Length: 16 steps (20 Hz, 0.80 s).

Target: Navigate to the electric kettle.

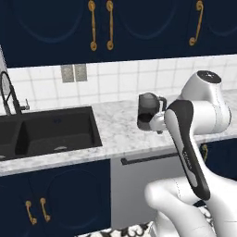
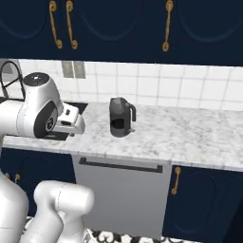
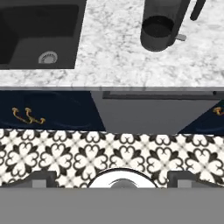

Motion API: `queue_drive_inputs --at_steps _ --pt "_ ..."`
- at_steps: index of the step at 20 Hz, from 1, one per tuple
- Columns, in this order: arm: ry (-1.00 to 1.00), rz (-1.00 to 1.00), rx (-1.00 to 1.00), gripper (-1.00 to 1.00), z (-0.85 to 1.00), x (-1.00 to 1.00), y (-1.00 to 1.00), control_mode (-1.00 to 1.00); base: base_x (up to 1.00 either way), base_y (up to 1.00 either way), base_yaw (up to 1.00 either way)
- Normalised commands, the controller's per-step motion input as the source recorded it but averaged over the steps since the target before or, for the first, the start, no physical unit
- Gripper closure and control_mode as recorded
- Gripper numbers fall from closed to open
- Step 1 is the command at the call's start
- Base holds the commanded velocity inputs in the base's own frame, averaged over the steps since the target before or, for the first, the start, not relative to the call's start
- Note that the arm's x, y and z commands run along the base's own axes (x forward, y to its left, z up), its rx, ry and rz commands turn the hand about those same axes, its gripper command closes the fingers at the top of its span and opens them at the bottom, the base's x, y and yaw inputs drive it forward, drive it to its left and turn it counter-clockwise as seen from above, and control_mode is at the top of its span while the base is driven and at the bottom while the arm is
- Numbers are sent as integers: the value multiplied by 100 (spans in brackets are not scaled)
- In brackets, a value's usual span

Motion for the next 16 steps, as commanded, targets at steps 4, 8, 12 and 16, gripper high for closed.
queue_drive_inputs --at_steps 4,8,12,16 --pt "0 0 0 -100 0 0 0 100 100 10 -16" --pt "0 0 0 -100 0 0 0 100 39 -15 0" --pt "0 0 0 -100 0 0 0 100 1 -23 2" --pt "0 0 0 -100 0 0 0 100 0 0 0"
